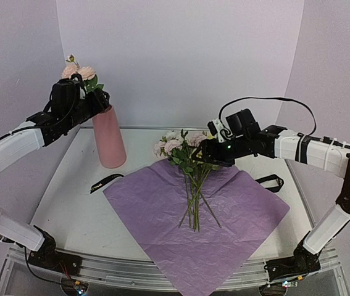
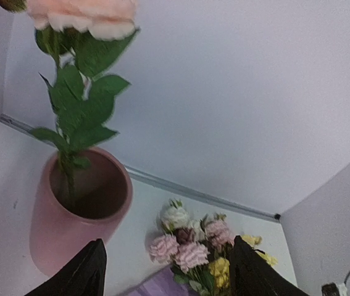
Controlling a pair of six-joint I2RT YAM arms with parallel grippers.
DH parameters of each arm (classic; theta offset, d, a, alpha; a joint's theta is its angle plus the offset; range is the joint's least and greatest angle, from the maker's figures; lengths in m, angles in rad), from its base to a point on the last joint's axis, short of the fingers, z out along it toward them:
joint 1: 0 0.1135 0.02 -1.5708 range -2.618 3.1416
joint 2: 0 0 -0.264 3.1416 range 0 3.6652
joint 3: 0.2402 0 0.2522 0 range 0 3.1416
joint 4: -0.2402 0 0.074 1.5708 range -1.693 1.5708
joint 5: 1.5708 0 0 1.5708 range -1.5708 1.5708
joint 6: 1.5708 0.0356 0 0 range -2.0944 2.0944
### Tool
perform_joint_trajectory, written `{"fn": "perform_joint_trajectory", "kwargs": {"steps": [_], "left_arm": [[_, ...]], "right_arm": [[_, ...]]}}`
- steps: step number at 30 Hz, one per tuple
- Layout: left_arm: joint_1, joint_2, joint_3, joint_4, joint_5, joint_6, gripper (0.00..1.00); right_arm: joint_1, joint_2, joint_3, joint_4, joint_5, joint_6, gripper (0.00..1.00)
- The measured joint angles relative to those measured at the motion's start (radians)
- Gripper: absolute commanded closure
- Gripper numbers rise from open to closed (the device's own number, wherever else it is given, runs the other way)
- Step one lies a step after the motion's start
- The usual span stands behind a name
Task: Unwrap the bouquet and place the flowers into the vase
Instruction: Insert the fake flower into the vase, then pick up the fake flower from the wrapping paper.
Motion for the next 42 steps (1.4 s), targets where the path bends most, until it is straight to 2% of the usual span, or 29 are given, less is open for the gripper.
{"fn": "perform_joint_trajectory", "kwargs": {"steps": [7,10,18,22,32,42], "left_arm": [[0.0,0.008,-0.04,-0.063,0.282,-0.099,0.3],[-0.01,0.041,-0.052,-0.076,0.379,-0.146,0.3],[-0.179,0.204,-0.052,-0.097,0.46,-0.188,0.29],[-0.229,0.268,-0.03,-0.115,0.48,-0.203,0.29],[-0.228,0.32,0.056,-0.114,0.488,-0.206,0.29],[-0.228,0.345,0.066,-0.111,0.5,-0.203,0.29]], "right_arm": [[-0.007,0.029,-0.022,-0.044,0.077,0.071,0.56],[-0.012,0.061,-0.022,-0.069,0.102,0.096,0.61],[-0.026,0.173,-0.021,-0.102,0.104,0.136,0.69],[-0.042,0.23,-0.02,-0.107,0.083,0.154,0.7],[-0.055,0.318,0.026,-0.111,0.018,0.157,0.71],[-0.055,0.357,0.043,-0.062,-0.052,0.172,0.71]]}}
